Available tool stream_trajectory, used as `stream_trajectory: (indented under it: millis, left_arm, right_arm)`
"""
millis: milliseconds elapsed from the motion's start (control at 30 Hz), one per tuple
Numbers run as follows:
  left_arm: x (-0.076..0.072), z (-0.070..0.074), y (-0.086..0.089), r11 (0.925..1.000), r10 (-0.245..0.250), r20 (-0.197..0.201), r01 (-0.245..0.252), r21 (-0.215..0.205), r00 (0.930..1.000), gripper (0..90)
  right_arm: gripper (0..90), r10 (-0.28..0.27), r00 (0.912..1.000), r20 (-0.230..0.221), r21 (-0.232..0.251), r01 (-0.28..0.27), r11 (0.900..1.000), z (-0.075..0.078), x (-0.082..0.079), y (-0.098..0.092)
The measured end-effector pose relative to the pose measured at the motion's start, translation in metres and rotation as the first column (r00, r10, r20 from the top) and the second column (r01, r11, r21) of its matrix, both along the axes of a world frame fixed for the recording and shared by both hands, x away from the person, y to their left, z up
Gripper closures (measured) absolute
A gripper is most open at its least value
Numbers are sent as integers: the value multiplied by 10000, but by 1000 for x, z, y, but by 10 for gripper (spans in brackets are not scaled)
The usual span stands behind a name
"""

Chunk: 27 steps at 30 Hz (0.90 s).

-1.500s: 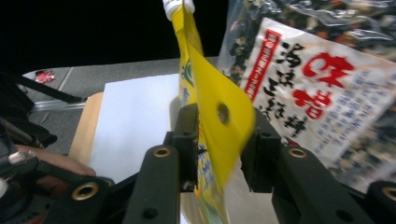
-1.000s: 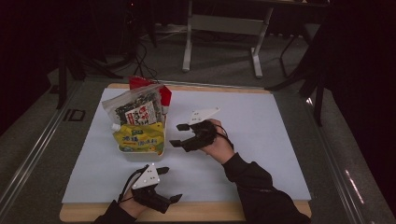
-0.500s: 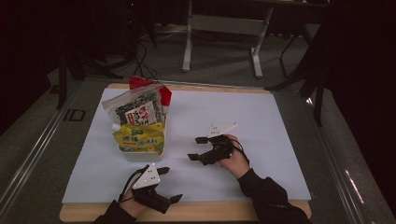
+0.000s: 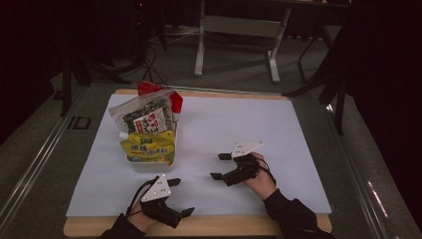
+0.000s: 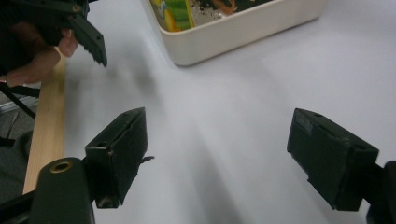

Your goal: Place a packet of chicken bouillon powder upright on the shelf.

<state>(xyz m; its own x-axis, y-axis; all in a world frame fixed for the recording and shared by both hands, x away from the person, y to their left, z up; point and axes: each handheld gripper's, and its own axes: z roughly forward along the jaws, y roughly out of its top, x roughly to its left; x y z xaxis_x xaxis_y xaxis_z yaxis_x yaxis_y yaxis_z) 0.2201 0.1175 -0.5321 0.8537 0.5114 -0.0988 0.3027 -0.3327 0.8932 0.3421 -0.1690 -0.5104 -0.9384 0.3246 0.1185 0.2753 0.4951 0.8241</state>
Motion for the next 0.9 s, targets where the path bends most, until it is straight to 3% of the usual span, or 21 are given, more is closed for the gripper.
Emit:
stream_trajectory:
  millis: [367, 667, 900]
  left_arm:
    - [-1, 1, -1, 10000, -43, 33, 43, -31, 10000, 11]
    - [0, 0, 0, 10000, -46, 49, 47, -44, 10000, 11]
    - [0, 0, -1, 9999, -82, 37, 82, -69, 10000, 11]
  right_arm:
    - [183, -229, 9997, -106, 14, 229, 9997, -8, -11, -24]
    - [176, -474, 9987, 177, -53, 475, 9989, -7, -24, -43]
    - [172, -781, 9969, 74, 372, 777, 9963, -8, -29, -58]
